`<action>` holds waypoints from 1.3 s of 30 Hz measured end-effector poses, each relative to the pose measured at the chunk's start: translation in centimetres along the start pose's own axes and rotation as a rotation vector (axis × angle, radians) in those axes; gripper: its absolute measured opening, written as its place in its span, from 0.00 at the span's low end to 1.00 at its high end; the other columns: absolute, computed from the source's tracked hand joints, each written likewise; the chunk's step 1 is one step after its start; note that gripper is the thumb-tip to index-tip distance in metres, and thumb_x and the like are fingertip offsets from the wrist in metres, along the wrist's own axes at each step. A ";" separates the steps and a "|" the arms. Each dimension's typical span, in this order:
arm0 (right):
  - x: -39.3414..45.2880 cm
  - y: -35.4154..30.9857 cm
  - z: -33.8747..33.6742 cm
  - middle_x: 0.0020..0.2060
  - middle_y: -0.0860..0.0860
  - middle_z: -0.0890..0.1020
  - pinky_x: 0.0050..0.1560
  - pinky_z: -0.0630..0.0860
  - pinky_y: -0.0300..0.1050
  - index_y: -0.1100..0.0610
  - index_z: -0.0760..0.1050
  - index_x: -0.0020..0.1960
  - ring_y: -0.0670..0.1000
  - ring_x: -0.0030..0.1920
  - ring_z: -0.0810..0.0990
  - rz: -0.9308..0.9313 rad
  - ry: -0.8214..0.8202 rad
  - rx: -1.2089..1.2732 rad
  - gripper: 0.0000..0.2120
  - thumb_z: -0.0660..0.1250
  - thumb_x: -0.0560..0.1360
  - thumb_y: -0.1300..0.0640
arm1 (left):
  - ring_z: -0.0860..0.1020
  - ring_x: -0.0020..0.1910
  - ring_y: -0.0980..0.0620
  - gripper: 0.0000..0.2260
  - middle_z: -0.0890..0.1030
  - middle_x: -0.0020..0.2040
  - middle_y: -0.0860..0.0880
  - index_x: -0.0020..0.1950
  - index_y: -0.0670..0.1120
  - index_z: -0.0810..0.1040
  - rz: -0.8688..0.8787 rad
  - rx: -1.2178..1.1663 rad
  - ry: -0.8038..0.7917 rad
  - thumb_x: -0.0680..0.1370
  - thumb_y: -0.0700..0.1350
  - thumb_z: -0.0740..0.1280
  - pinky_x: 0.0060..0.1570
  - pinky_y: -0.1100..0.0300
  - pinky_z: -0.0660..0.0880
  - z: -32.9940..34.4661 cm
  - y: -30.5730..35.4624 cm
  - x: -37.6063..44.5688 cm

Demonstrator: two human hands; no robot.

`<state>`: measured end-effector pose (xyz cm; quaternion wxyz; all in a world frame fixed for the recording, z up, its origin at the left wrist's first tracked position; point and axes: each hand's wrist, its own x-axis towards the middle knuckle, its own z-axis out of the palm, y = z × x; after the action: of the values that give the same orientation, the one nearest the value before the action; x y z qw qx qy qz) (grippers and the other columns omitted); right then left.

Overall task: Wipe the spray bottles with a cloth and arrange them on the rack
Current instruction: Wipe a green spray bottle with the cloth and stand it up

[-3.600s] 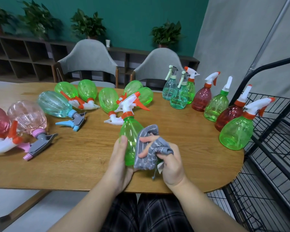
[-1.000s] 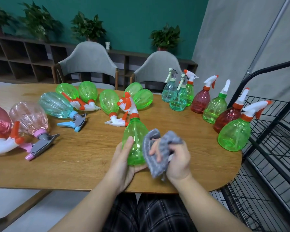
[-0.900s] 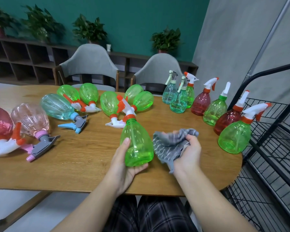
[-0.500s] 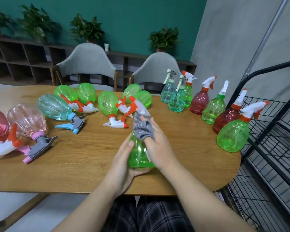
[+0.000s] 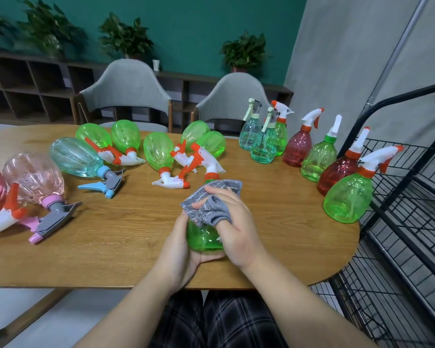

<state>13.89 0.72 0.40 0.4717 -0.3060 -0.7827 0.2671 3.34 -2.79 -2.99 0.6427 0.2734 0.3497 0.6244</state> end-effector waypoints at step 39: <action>0.5 -0.5 0.7 0.63 0.38 0.71 0.67 0.51 0.28 0.50 0.73 0.67 0.33 0.71 0.57 0.101 -0.003 -0.171 0.28 0.55 0.67 0.52 | 0.82 0.56 0.50 0.25 0.82 0.60 0.47 0.65 0.53 0.77 0.023 -0.053 -0.088 0.74 0.61 0.56 0.42 0.49 0.81 -0.4 -0.2 0.3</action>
<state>12.94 0.64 0.74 0.4286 -0.3838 -0.7868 0.2235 3.15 -2.57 -3.39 0.6575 0.2875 0.3013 0.6279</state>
